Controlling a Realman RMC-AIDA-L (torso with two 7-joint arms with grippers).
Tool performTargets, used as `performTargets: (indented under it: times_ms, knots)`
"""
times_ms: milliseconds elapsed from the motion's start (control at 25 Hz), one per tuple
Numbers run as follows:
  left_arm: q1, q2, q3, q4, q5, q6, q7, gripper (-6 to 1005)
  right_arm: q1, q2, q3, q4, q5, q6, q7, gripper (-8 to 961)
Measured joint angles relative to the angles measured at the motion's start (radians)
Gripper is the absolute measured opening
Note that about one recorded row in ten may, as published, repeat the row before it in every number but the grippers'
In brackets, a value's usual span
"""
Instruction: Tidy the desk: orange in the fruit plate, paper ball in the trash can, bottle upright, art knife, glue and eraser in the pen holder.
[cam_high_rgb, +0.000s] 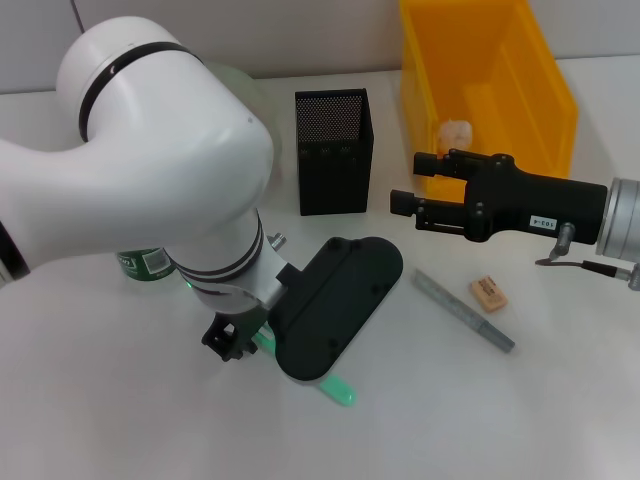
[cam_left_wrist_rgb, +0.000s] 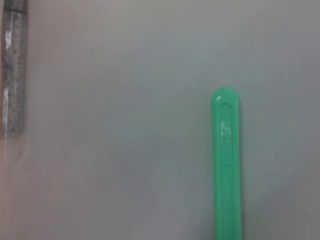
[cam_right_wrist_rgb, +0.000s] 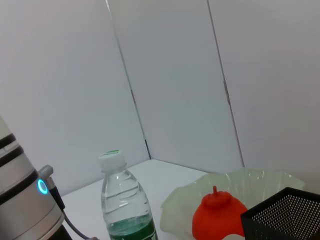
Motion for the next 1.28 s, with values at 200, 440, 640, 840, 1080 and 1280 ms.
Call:
performTargets:
  times_ms: [200,440,640,840,1080,1280]
  knots:
    - [0.001,0.0,0.0,-0.007,-0.001,-0.001,0.013,361,0.002,0.0,0.002,0.0,0.0,0.001,0.0,740]
    - [0.001,0.0,0.001,-0.015,-0.002,-0.003,0.014,357,0.001,0.0,-0.002,0.0,0.009,0.001,0.0,740]
    - [-0.004,0.0,0.001,-0.023,-0.005,-0.003,0.014,353,0.001,0.0,-0.004,0.0,0.009,0.001,-0.001,740]
    - [-0.005,0.0,0.001,-0.024,-0.007,-0.006,0.014,287,0.001,0.0,-0.004,0.0,0.01,0.001,-0.001,740]
    - [-0.005,0.0,0.001,-0.024,-0.007,-0.006,0.014,183,0.001,0.0,-0.004,0.0,0.015,0.001,0.0,740]
    - [-0.005,0.0,0.0,-0.014,-0.003,0.001,0.008,183,0.001,0.0,-0.005,0.0,0.022,0.001,0.0,740]
